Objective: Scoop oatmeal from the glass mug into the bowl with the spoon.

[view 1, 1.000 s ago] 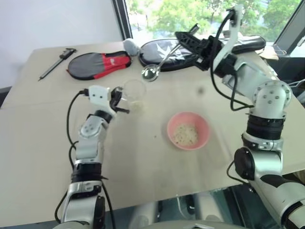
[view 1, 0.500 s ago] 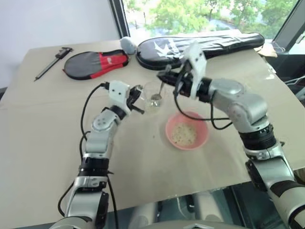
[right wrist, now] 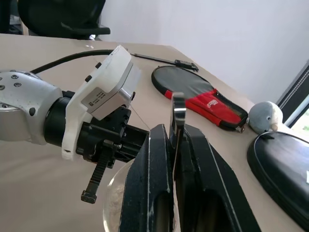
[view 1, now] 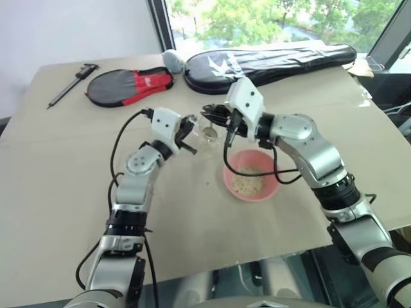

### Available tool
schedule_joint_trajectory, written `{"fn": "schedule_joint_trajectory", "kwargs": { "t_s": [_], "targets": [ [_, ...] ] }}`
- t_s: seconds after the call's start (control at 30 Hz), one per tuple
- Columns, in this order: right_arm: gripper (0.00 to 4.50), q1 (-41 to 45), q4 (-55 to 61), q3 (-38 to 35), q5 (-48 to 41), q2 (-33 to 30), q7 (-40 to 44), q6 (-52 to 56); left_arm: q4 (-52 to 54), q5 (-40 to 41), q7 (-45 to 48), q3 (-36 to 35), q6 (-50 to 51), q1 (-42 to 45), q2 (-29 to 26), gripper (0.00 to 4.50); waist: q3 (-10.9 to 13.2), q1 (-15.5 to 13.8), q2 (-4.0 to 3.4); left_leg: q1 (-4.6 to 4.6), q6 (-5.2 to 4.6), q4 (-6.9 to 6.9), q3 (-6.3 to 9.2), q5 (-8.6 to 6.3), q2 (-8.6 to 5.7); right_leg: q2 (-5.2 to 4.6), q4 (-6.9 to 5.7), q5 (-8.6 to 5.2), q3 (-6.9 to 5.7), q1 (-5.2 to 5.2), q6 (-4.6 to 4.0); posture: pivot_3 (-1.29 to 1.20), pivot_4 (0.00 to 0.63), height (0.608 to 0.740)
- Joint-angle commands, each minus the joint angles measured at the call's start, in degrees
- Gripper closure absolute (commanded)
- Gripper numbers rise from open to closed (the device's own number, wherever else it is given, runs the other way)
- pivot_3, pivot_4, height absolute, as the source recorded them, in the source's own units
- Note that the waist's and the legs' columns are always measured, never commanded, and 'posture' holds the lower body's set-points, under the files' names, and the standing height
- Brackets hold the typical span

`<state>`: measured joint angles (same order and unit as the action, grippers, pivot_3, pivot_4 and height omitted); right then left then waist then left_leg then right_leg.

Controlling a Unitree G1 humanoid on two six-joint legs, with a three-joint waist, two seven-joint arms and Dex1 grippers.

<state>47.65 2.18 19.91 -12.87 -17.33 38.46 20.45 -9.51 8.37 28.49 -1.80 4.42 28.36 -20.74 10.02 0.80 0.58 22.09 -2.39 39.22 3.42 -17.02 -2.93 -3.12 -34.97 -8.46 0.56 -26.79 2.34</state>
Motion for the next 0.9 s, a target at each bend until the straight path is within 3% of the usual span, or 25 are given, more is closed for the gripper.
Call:
{"fn": "schedule_joint_trajectory", "kwargs": {
  "t_s": [0.03, 0.17, 0.3, 0.57, 0.9],
  "targets": [
    [4.50, -1.3, 0.2, -0.2, 2.1, 0.3, 1.2, -2.8, 3.5, -0.4, 0.4, 0.4, -1.9, 1.2, -0.1, 4.47, 0.0, 0.0, 0.00, 0.00, 0.01, 0.00, 0.00, 0.00, 0.00, 0.00, 0.00, 0.00, 0.00, 0.00, 0.00, 0.00, 0.150, 0.740],
    [4.50, -3.1, -1.4, 0.4, 3.8, 0.6, 2.1, -3.1, 3.0, -0.9, 0.5, 0.7, -2.6, 1.2, 0.0, 4.47, 0.0, 0.0, 0.01, -0.01, 0.01, 0.00, -0.02, 0.01, 0.00, 0.00, -0.01, 0.00, 0.02, 0.00, 0.00, 0.00, 0.150, 0.740],
    [4.50, -4.3, 0.7, -2.2, -0.3, 2.7, 1.1, 7.6, 2.5, -1.3, 0.5, 0.7, -3.2, 0.9, 0.1, 4.47, 0.0, 0.0, 0.03, -0.08, 0.03, 0.00, -0.01, 0.02, 0.00, 0.00, -0.05, 0.00, 0.03, 0.05, -0.01, 0.00, 0.150, 0.740],
    [4.50, -1.2, 4.4, -19.0, -15.1, 14.1, -12.4, 37.2, 1.5, -2.7, 0.2, 1.4, -4.8, 0.2, 0.4, 4.47, 0.0, -0.1, 0.03, -0.11, 0.07, 0.03, 0.02, 0.04, 0.02, -0.01, -0.20, 0.05, 0.05, 0.05, -0.08, 0.00, 0.150, 0.740],
    [4.50, 7.1, 2.6, -37.6, -23.7, 21.2, -26.7, 50.7, 0.1, -3.9, -0.2, 2.0, -6.3, -0.1, 0.6, 4.47, 0.0, 0.0, 0.02, -0.13, 0.11, 0.05, -0.05, 0.07, -0.02, -0.01, -0.58, 0.05, 0.14, -0.10, -0.10, 0.00, 0.150, 0.740]
  ]
}}
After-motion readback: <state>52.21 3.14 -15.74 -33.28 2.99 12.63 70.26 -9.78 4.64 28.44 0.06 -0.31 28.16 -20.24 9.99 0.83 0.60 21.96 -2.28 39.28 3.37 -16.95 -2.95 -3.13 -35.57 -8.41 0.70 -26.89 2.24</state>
